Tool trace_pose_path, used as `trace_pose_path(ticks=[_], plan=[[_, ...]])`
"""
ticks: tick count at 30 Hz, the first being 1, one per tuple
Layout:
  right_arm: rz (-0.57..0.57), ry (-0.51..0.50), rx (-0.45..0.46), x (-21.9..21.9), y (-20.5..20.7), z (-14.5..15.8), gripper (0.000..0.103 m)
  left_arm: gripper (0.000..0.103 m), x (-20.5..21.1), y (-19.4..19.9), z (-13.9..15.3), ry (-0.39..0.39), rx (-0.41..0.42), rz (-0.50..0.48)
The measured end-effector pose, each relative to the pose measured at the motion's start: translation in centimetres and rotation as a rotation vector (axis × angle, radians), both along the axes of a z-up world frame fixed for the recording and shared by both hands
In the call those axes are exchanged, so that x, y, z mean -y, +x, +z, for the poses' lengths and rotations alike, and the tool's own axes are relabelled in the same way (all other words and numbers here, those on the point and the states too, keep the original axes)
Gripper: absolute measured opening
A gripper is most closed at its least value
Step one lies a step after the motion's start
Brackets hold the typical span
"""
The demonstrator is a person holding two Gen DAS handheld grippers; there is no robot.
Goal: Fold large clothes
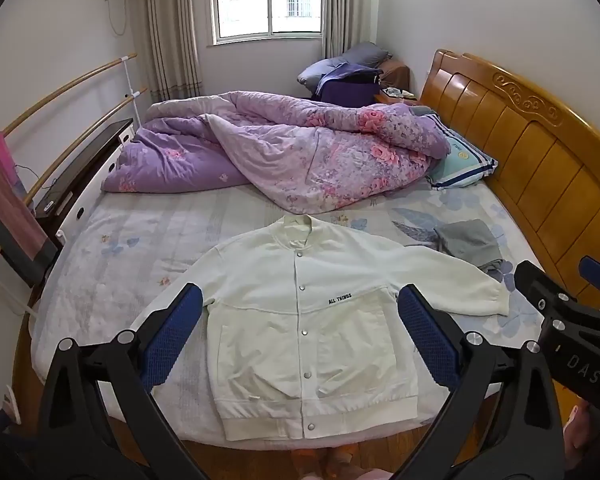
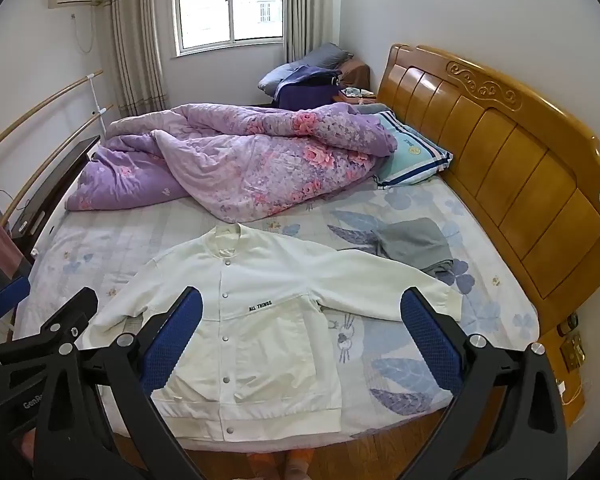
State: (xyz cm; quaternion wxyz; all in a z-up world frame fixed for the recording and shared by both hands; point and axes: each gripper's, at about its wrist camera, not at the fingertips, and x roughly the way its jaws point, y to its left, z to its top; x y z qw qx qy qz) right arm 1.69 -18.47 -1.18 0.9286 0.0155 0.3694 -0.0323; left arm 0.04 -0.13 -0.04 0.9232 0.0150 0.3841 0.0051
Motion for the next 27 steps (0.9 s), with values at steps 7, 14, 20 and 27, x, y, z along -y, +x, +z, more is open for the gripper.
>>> trace_pose_path(ticks=[7,14,20,27], plan=[[0.006,-0.008,0.011,0.0,0.3,0.0,0.096,0.098,0.1,0.2,-0.1,-0.025,-0.001,-0.002],[0.013,-0.012,0.004,0.2,0.5,0.1,0.096,0.098,0.2,0.8,-0.4,-0.034,-0.009,0.002],[0.016,-0.012,-0.004,0.6,1.5,-0.5,0.096,0.098,0.3,1.8,-1.4,-0.057,-0.026,0.004],[0.026,-0.011,-0.006,0.4,2.4,-0.4,0.096,0.098,0.5,2.1,-1.4,-0.052,-0.029,0.013]])
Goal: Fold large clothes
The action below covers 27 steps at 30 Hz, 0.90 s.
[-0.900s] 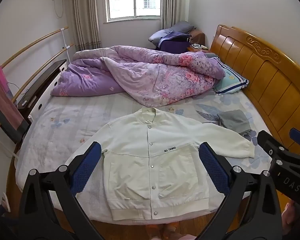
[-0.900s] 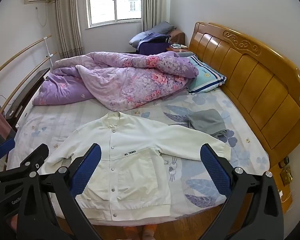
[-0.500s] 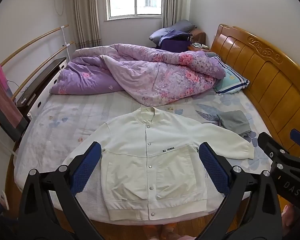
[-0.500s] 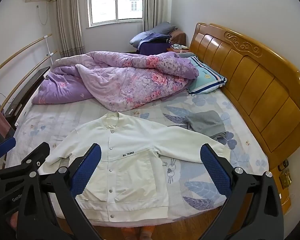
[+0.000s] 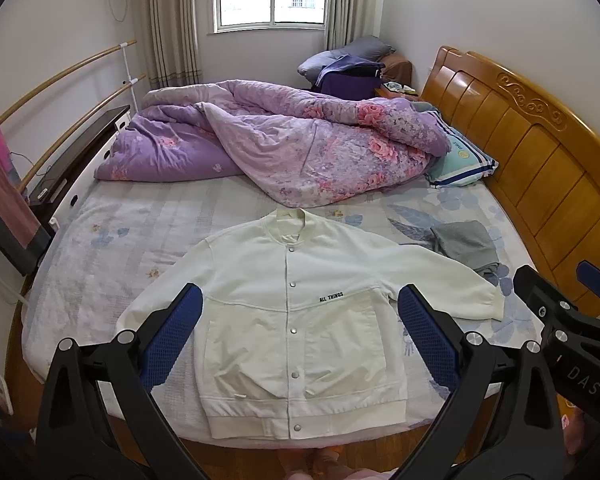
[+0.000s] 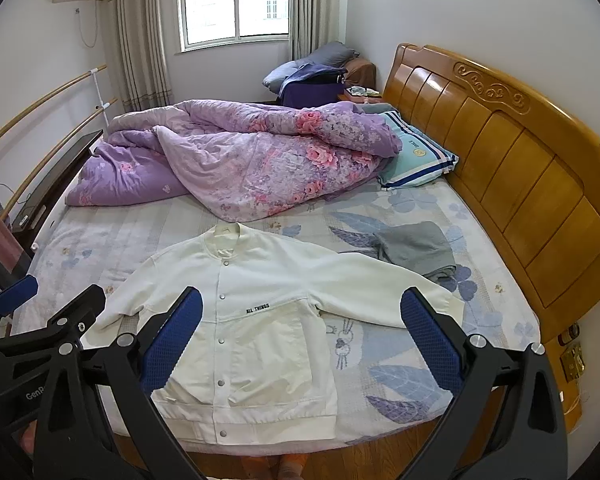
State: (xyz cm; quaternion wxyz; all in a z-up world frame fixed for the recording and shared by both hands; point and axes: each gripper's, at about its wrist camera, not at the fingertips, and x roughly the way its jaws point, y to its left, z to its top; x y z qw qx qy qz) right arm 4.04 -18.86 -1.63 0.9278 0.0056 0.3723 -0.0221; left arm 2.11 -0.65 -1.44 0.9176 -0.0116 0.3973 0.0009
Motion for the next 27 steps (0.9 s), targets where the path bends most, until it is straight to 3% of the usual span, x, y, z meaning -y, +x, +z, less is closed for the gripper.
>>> trace_pose_path(ticks=[27], plan=[[0.009,0.018,-0.005,-0.04,0.06,-0.50,0.095,0.098,-0.03,0.06,-0.50,0.003,-0.004,0.003]])
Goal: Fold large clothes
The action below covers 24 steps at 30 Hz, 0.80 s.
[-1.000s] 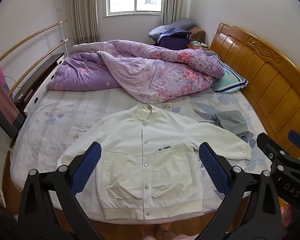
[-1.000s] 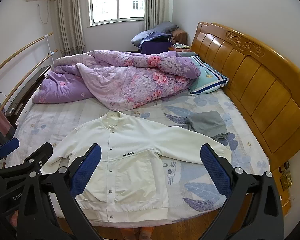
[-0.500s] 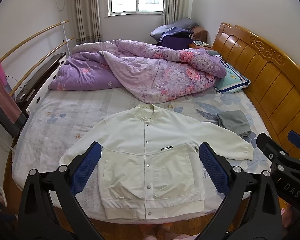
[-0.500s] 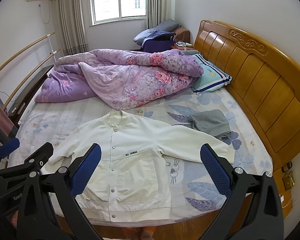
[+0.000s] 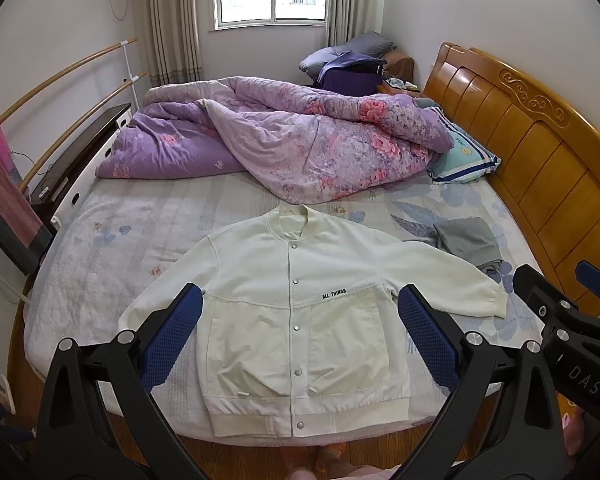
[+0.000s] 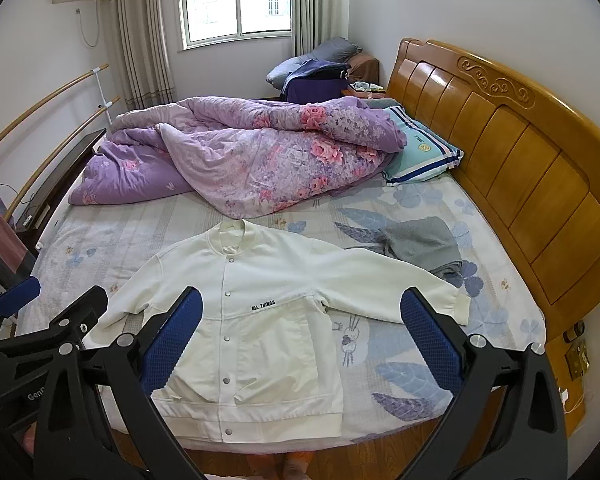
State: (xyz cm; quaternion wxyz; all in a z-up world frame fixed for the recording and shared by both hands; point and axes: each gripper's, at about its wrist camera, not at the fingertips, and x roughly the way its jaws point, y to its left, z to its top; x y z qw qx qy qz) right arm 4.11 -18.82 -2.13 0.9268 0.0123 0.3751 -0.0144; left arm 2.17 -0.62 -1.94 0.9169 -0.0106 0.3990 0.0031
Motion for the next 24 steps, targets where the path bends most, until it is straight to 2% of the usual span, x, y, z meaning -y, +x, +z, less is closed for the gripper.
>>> trace_pose_path(ticks=[24], plan=[[-0.001,0.000,-0.004,-0.02,0.23,0.10,0.096,0.098,0.04,0.20,0.25,0.000,-0.004,0.001]])
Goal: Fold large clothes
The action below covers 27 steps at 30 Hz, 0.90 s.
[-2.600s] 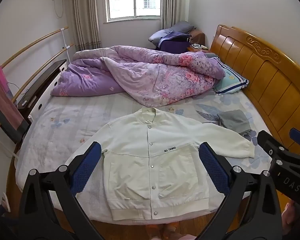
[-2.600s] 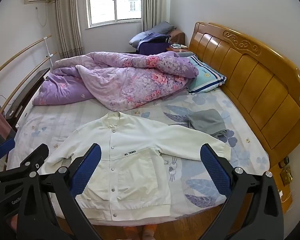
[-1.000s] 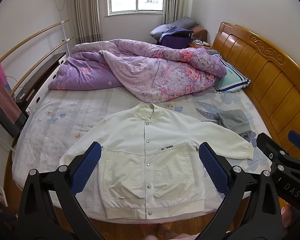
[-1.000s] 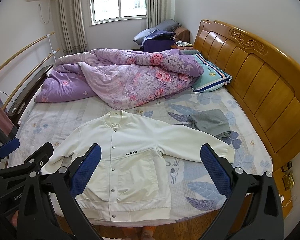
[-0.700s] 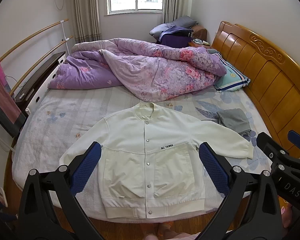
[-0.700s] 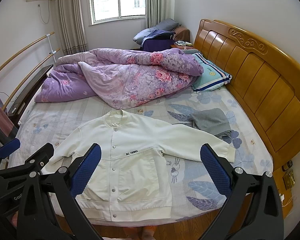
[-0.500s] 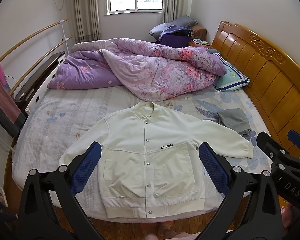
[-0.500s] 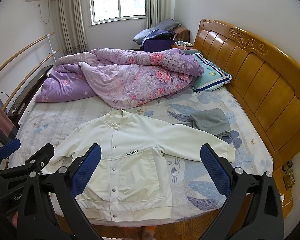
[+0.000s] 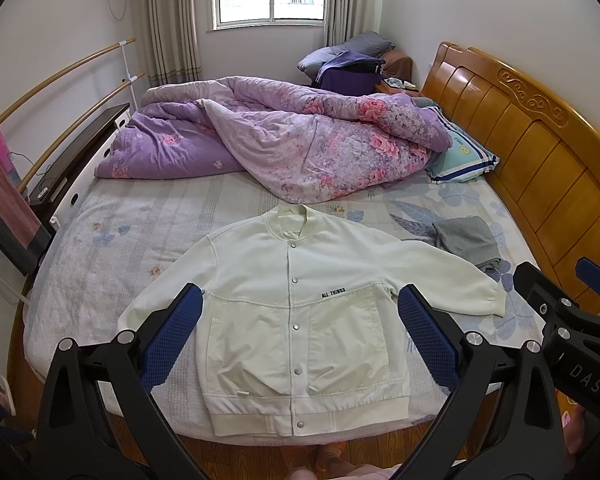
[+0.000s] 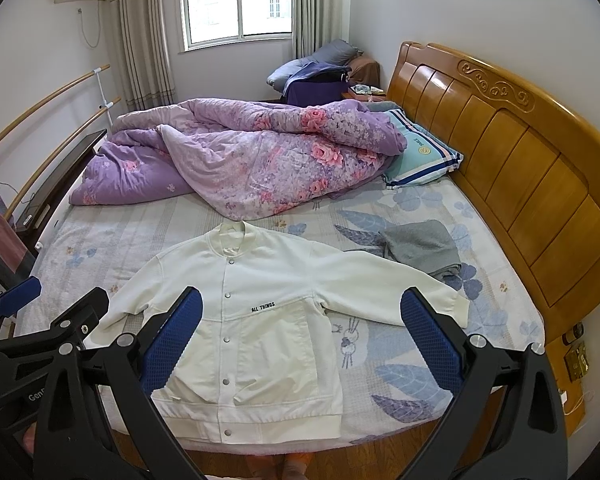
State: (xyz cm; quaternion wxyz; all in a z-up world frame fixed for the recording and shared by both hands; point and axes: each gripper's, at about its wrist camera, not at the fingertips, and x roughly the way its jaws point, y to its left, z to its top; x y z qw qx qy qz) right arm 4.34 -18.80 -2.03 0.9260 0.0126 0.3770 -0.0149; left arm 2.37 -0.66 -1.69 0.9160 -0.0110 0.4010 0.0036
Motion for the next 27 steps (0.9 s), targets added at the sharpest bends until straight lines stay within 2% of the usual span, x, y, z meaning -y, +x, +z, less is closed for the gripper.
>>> trace_pose_path(ticks=[16,27], plan=[[0.004,0.007,-0.013,0.2,0.3,0.2,0.095,0.098,-0.2,-0.5,-0.7,0.002,-0.008,0.004],[0.083,0.035,-0.054,-0.6,0.2,-0.9,0.095,0.098,-1.5,-2.5,-1.4,-0.008,-0.066,0.077]])
